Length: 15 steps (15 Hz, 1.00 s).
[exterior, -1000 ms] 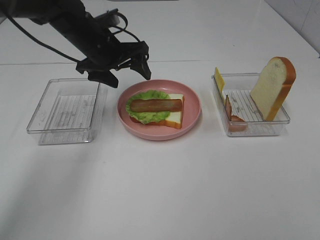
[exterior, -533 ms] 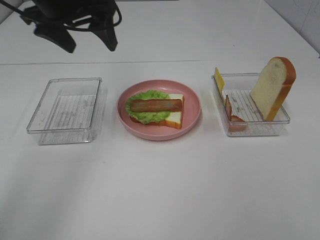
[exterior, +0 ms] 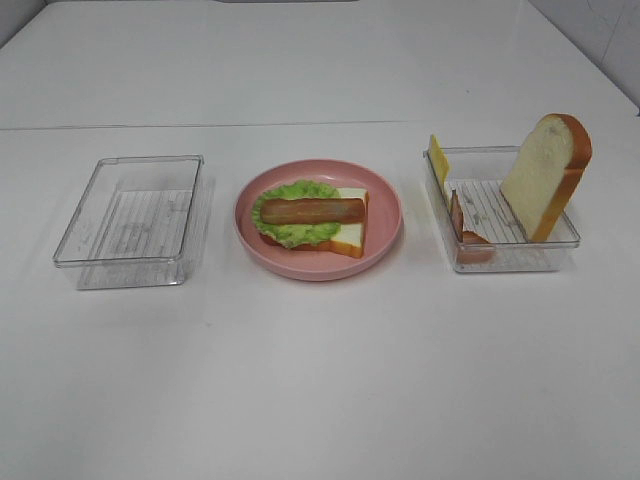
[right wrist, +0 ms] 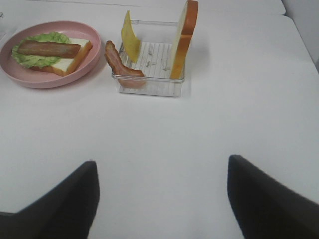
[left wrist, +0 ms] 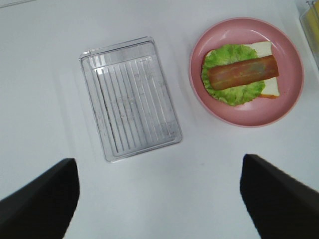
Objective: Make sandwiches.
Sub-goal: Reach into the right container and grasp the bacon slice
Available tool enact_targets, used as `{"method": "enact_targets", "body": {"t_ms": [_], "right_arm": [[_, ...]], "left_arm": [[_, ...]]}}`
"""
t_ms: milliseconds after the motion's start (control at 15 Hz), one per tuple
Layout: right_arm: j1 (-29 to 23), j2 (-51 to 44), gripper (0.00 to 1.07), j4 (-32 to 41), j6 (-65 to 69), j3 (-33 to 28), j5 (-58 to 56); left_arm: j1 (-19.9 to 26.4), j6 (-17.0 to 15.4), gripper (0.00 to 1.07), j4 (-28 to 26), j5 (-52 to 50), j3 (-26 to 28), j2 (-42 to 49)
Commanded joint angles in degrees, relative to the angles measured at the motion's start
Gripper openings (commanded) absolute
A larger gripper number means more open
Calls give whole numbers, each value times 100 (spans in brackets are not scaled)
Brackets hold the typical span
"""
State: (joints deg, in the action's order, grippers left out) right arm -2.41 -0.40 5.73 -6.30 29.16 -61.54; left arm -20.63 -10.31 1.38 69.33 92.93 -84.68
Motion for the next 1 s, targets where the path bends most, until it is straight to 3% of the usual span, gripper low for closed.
{"method": "enact_targets", "body": {"t_ms": [67, 533, 667, 1000], "right_arm": [[34, -69, 69, -6, -23, -17, 57], [34, -69, 69, -6, -23, -17, 57], [34, -69, 69, -6, -23, -17, 57], [34, -69, 69, -6, -23, -17, 57]], "left_arm": [[-17, 218, 83, -17, 407, -779, 859], [-17, 533, 83, -17, -63, -3621, 3896], [-17, 739, 83, -17, -286, -4228, 4841], [-17, 882, 83, -17, -476, -5334, 7110]]}}
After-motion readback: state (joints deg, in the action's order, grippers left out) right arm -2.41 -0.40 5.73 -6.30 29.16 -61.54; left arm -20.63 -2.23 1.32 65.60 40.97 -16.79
